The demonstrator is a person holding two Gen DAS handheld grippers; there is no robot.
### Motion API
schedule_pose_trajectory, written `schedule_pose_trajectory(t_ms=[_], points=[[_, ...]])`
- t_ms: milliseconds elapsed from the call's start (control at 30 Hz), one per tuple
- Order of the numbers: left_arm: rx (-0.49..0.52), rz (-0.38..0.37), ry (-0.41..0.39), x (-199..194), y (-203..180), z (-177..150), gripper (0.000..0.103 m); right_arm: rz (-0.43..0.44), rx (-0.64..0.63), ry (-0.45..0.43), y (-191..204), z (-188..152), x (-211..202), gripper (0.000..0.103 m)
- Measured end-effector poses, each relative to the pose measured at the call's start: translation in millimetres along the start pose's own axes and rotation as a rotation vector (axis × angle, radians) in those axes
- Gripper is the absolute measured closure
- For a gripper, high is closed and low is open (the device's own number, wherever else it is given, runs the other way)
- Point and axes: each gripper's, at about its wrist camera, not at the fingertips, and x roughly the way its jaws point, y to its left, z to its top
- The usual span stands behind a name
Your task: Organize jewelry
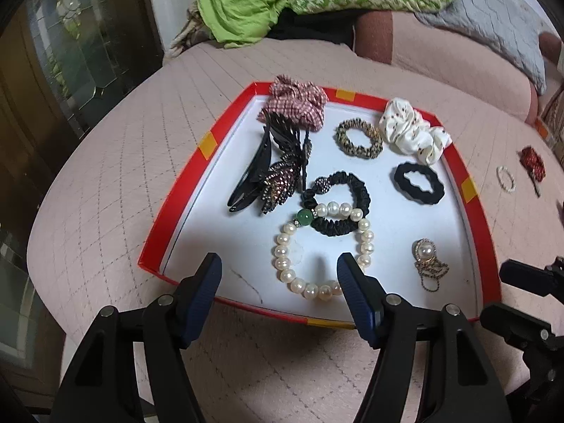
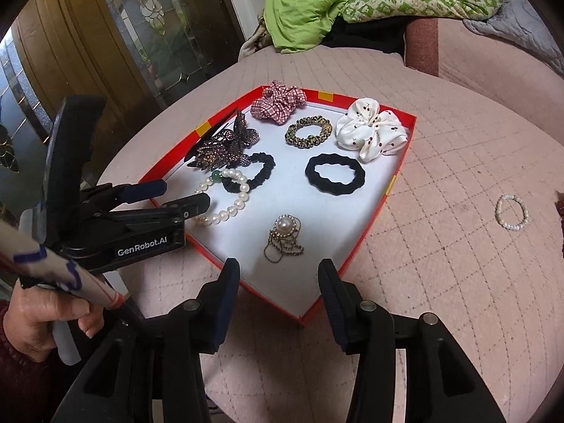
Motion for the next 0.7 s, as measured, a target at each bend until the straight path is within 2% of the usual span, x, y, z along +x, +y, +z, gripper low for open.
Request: schedule_pose_trajectory(t_ms=[33,233,333,400,500,567,633,700], points=[[-0.013,-0.007,-0.011,-3.3,1.2,-0.8,0.036,-0.011,0.008,0.0,-1.1,-0.7,-2.5,0.046],[-0.044,0.013,-0.117,-44.8,-5.7,-9.8,0.035,-0.046,0.052,-0.039,-6.9,-8.9,-30.4,0.045],[-0.063,0.013,-0.199,-78.7,-10.5,-15.7,0.026,-0.093,0.058,-0.078,-4.9,-12.7,-51.0,0.042],[-0.07,0.033,-0.248,-102.2,-13.1,-19.9,0.016,-0.148,0.062,-0.12,-1.8,-16.6,-70.7,0.04],[-0.062,0.05,-0.329,-137.7,-17.3,-26.7,0.012,-0.198,0.073,-0.201,2.6,-23.2,-100.2,0.036],[-0.062,0.078,-0.375,-157.1,-21.1,-32.1,0.0,-0.241,0.089,-0.278,8.6,-30.4,-123.0,0.029],[-0.04,0.088,-0.387,-170.5,-27.5,-35.9,0.0,-0.295,0.052,-0.336,20.3,-37.4,-138.9,0.021],[-0.02,0.086,-0.405,-180.7,-32.9,-42.1,0.0,-0.318,0.026,-0.365,29.4,-41.3,-148.3,0.021]])
